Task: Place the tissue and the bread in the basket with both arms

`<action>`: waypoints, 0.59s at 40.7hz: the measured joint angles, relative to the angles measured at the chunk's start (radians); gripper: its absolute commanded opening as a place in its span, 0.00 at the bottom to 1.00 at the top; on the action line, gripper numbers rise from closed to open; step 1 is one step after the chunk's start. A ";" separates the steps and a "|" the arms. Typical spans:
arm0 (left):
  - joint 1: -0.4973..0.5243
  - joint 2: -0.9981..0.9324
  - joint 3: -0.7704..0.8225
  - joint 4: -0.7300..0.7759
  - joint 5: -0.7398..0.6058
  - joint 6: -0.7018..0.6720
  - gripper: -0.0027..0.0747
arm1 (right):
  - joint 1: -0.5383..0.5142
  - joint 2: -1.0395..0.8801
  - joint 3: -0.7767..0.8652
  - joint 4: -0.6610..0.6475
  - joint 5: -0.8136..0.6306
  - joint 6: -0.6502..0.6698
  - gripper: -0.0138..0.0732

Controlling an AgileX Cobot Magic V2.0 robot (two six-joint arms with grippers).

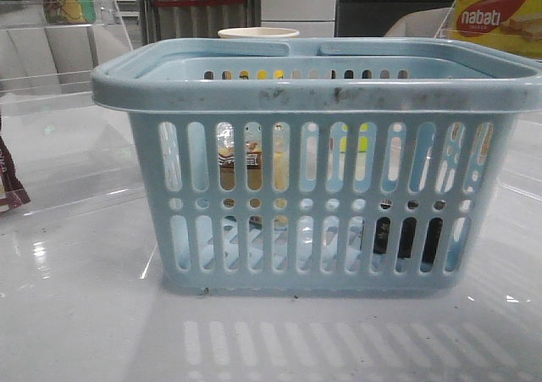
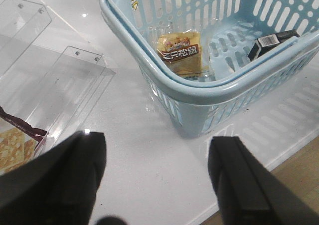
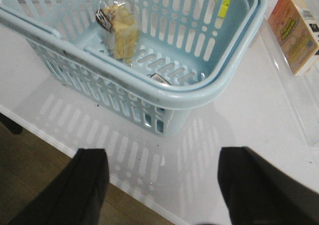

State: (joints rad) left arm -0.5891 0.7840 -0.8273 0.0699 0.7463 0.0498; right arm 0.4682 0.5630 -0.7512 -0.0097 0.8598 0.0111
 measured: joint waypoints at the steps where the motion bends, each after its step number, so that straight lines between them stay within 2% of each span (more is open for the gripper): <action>1: 0.000 0.000 0.000 0.000 0.000 0.000 0.68 | 0.000 -0.002 0.007 0.000 0.003 0.000 0.81; 4: 0.000 0.000 0.000 0.000 -0.002 0.000 0.67 | 0.000 -0.006 0.023 0.000 0.007 0.002 0.79; 6: 0.000 0.000 0.000 0.000 -0.004 0.000 0.65 | 0.000 -0.006 0.027 0.000 0.007 0.007 0.74; 15: 0.000 0.000 0.000 0.000 -0.007 0.000 0.38 | 0.000 -0.006 0.029 0.000 0.007 0.015 0.39; 22: 0.000 0.000 0.000 0.000 -0.009 0.000 0.17 | 0.000 -0.006 0.029 0.000 0.007 0.015 0.22; 24: 0.000 0.000 0.000 0.000 -0.009 0.000 0.16 | 0.000 -0.006 0.029 0.000 0.007 0.015 0.18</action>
State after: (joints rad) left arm -0.5891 0.7840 -0.8273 0.0699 0.7371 0.0498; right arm 0.4682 0.5570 -0.7223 -0.0097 0.8671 0.0266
